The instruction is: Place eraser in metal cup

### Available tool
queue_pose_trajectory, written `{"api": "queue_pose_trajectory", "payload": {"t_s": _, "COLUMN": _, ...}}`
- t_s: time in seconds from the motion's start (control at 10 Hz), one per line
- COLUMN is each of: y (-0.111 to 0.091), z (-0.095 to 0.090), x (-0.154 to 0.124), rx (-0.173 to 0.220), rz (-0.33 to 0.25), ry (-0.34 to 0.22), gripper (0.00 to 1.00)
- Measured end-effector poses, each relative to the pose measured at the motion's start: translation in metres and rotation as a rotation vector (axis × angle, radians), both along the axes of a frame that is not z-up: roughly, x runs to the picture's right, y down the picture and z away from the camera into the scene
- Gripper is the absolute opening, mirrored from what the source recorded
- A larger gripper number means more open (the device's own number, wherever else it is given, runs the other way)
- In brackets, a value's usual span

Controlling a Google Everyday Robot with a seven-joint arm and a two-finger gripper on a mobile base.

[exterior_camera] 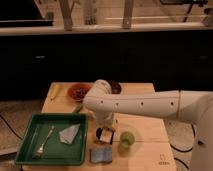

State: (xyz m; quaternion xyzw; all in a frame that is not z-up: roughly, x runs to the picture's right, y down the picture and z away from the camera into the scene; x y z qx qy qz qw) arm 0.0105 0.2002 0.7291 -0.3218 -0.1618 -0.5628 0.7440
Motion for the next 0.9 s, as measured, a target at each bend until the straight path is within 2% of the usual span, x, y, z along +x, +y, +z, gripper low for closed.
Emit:
{"api": "queue_pose_trajectory", "payload": {"t_s": 0.4, "y": -0.003, "z": -0.006, "x": -0.003, "rx": 0.009, "rz": 0.005, "ry": -0.022, "gripper": 0.00}}
{"api": "queue_pose_trajectory", "payload": {"t_s": 0.9, "y": -0.006, "z": -0.012, "x": -0.013, "rx": 0.005, "rz": -0.006, "ry": -0.080, "gripper": 0.00}}
